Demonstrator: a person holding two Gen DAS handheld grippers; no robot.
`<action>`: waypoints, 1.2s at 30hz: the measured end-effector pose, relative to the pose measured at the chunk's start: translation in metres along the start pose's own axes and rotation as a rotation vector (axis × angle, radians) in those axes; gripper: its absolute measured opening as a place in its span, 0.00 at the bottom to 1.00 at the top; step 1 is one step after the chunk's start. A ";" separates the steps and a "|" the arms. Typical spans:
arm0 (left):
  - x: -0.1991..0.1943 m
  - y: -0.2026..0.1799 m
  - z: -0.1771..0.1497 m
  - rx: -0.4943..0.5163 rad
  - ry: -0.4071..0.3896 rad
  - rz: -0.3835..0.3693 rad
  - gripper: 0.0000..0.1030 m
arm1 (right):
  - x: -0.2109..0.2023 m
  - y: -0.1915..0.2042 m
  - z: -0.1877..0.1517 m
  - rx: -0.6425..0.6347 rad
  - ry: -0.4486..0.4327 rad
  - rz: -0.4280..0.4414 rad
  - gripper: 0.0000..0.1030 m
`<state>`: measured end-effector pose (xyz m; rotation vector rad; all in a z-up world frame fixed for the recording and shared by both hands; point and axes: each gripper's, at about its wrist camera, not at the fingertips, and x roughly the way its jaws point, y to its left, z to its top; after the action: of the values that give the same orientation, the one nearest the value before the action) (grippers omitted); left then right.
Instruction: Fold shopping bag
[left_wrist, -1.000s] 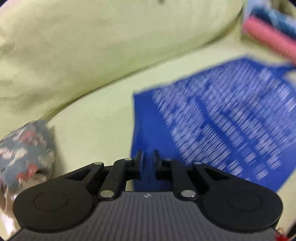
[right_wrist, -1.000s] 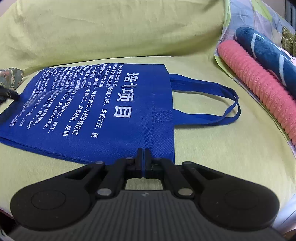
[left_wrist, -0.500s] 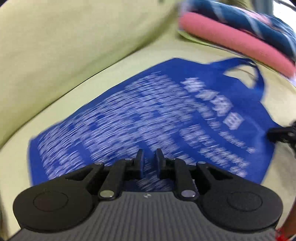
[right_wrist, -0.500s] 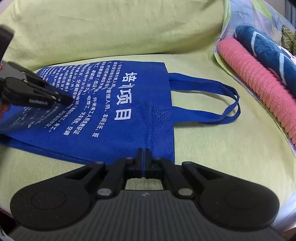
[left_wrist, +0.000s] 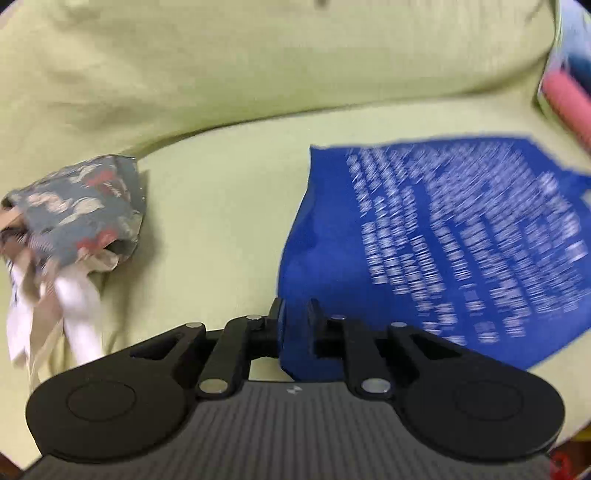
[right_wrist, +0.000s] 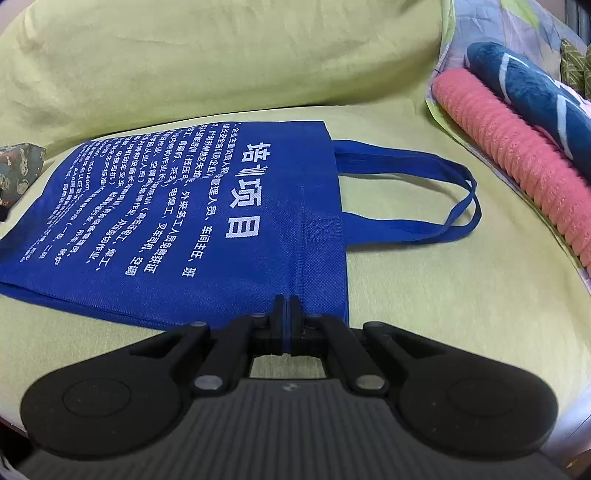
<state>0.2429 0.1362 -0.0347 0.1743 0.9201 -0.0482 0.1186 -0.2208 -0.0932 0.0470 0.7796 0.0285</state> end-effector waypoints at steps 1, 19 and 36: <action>-0.010 -0.002 -0.003 -0.008 -0.010 0.002 0.17 | 0.000 0.000 0.000 0.003 0.001 0.001 0.00; -0.062 -0.058 -0.053 -0.018 -0.038 -0.083 0.29 | -0.001 -0.001 0.001 0.015 0.007 0.002 0.00; -0.047 -0.088 0.003 0.382 -0.256 -0.258 0.75 | -0.003 -0.008 -0.004 0.030 -0.021 0.038 0.00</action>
<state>0.2064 0.0477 -0.0073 0.3940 0.6656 -0.4773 0.1138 -0.2290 -0.0941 0.0904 0.7580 0.0528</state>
